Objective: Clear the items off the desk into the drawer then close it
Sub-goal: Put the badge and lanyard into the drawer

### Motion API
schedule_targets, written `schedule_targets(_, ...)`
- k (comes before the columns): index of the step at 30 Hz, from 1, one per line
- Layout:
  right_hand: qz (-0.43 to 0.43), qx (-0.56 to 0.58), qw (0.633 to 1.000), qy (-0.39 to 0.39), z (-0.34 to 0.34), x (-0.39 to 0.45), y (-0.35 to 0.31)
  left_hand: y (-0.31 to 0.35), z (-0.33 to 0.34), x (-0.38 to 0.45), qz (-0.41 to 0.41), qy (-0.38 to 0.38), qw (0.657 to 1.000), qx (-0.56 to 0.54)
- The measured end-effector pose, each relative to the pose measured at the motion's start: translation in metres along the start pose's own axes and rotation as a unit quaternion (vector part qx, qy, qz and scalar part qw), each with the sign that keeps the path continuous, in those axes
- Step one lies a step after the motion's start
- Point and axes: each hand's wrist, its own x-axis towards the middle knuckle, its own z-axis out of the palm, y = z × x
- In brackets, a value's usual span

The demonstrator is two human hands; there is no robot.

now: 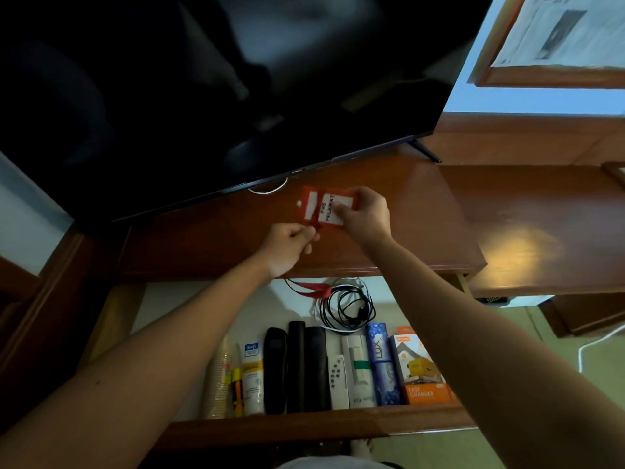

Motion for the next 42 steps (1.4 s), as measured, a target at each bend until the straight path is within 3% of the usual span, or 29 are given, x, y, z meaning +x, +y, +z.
schedule_targets(3, -0.143, -0.191, 0.969, -0.057, -0.004, -0.001, 0.002, 0.005, -0.005, 0.002, 0.065, -0.019, 0.987, 0.142)
schedule_targets(6, -0.148, -0.308, 0.925, -0.164, -0.005, 0.004, 0.006, 0.013, -0.019, 0.008, 0.089, -0.06, 0.966, 0.234)
schedule_targets(8, -0.114, -0.307, 0.918, -0.223, -0.007, 0.004, 0.003, 0.019, -0.026, 0.013, 0.094, -0.064, 0.957, 0.268)
schedule_targets(11, -0.026, -0.207, 0.926, -0.316, -0.012, 0.001, -0.004, 0.028, -0.032, 0.016, 0.1, -0.046, 0.961, 0.253)
schedule_targets(14, 0.118, -0.024, 0.918, -0.377, -0.018, 0.003, -0.01, 0.021, -0.038, 0.022, 0.029, -0.033, 0.998, 0.037)
schedule_targets(17, 0.183, 0.147, 0.895, -0.379, -0.019, 0.007, -0.014, 0.009, -0.037, 0.022, -0.053, -0.05, 0.976, -0.205)
schedule_targets(20, 0.194, 0.228, 0.902, -0.311, -0.009, 0.004, -0.014, 0.002, -0.018, 0.018, -0.097, -0.011, 0.947, -0.307)
schedule_targets(23, 0.213, 0.263, 0.916, -0.215, 0.005, 0.003, -0.006, 0.004, 0.001, 0.006, -0.129, -0.005, 0.932, -0.338)
schedule_targets(28, 0.195, 0.169, 0.963, -0.072, 0.008, 0.006, 0.008, -0.002, 0.008, 0.001, -0.121, 0.027, 0.974, -0.189)
schedule_targets(34, 0.009, -0.05, 0.999, 0.0, 0.008, 0.002, 0.005, -0.004, 0.006, 0.002, -0.024, 0.021, 0.996, 0.078)
schedule_targets(39, -0.134, -0.203, 0.969, -0.053, 0.009, -0.006, 0.004, 0.008, -0.001, -0.001, 0.097, -0.021, 0.941, 0.323)
schedule_targets(42, -0.15, -0.259, 0.948, -0.105, 0.008, -0.006, 0.007, 0.015, -0.006, 0.001, 0.162, -0.051, 0.894, 0.414)
